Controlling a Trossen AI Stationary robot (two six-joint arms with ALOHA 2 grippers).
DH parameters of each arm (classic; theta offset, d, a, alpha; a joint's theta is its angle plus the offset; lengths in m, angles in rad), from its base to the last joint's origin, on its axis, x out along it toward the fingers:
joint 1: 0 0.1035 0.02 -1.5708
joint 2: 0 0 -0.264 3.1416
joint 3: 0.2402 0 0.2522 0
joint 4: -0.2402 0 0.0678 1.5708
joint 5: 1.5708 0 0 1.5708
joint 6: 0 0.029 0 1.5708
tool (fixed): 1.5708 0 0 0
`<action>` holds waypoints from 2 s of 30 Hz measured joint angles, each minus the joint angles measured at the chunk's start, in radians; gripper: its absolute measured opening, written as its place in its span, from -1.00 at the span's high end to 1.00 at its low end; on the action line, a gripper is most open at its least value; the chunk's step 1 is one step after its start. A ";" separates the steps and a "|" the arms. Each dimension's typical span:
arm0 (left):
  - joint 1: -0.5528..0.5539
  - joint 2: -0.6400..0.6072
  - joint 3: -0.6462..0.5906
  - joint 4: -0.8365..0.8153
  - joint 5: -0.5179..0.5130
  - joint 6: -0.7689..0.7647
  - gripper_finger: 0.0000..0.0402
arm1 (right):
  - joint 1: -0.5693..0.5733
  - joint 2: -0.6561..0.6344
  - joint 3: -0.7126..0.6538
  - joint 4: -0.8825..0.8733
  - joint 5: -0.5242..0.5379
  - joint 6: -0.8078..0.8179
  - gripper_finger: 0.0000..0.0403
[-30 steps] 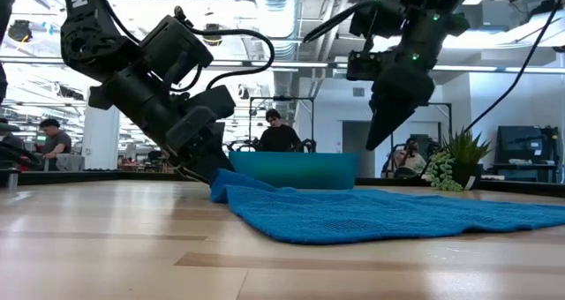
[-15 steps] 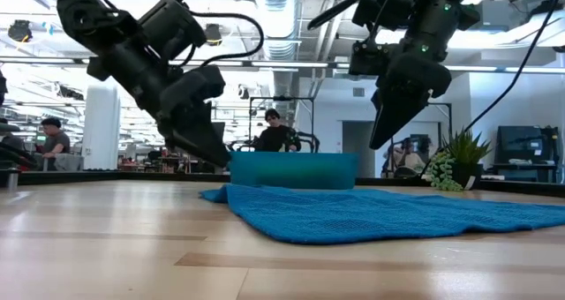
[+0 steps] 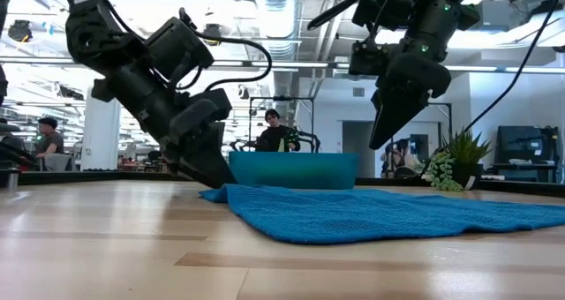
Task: Roll microfiber towels into tight, uniform cylinder then place into a basket
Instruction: Fold the blue microfiber towel
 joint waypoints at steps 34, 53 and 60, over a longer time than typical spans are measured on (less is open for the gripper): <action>-0.023 0.067 0.001 0.051 -0.063 0.107 0.99 | -0.225 0.220 0.040 0.093 0.000 0.019 -0.01; -0.007 0.062 0.001 0.044 -0.071 0.110 0.98 | -0.238 0.291 0.051 0.115 -0.059 0.050 0.58; 0.024 0.060 0.000 0.057 -0.071 0.125 0.98 | -0.190 0.244 0.044 0.059 -0.087 0.072 0.93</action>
